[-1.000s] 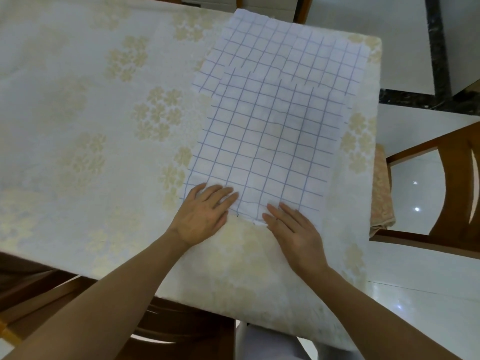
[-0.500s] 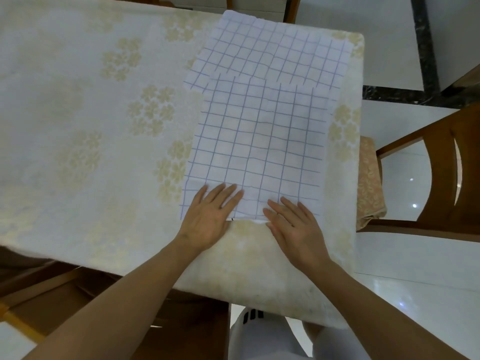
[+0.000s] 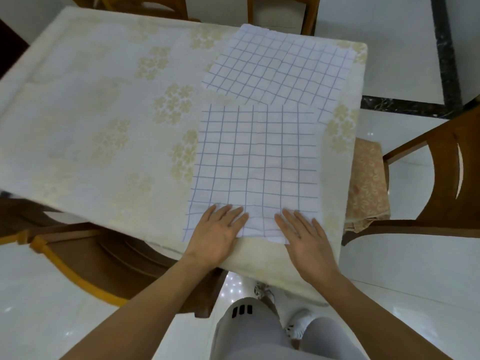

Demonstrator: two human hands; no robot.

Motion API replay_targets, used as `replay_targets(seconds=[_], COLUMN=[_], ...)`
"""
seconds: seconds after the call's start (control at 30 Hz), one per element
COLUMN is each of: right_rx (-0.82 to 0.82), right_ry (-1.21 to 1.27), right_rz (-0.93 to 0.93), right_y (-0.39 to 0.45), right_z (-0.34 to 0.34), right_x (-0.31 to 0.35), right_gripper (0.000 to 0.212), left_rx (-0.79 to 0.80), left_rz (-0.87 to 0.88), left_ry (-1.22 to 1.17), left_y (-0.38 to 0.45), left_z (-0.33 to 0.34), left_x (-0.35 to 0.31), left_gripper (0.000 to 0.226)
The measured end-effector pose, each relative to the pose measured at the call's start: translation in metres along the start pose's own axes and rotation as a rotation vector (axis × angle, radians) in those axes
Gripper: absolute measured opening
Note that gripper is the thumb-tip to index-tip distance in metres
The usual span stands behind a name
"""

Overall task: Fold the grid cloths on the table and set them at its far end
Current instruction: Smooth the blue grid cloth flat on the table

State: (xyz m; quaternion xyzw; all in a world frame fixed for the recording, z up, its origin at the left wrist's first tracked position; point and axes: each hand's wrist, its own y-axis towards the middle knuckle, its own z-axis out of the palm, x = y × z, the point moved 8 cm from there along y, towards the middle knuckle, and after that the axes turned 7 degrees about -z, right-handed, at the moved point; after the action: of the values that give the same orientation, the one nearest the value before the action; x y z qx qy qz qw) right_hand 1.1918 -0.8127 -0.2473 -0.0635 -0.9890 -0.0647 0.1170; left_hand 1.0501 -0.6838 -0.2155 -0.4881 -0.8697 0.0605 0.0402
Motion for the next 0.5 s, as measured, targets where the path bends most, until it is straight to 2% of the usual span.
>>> replay_targets(seconds=[0.07,0.27,0.5], right_rx=[-0.025,-0.127,-0.199], right_ry=[0.003,0.0,-0.019], right_rz=[-0.016,-0.062,-0.094], right_y=[-0.02,-0.077,-0.111], right_z=[-0.008,-0.037,-0.076], right_x=[-0.002,-0.004,-0.005], right_gripper=[0.051,0.047,0.046], left_rx=[-0.002,0.004,-0.111], left_rz=[-0.033,-0.123,-0.216], left_ry=[-0.018,-0.017,0.0], left_y=[-0.014,-0.057,-0.096], left_z=[-0.009,-0.038,-0.063], left_x=[-0.007,-0.034,-0.059], left_gripper=[0.053,0.068,0.056])
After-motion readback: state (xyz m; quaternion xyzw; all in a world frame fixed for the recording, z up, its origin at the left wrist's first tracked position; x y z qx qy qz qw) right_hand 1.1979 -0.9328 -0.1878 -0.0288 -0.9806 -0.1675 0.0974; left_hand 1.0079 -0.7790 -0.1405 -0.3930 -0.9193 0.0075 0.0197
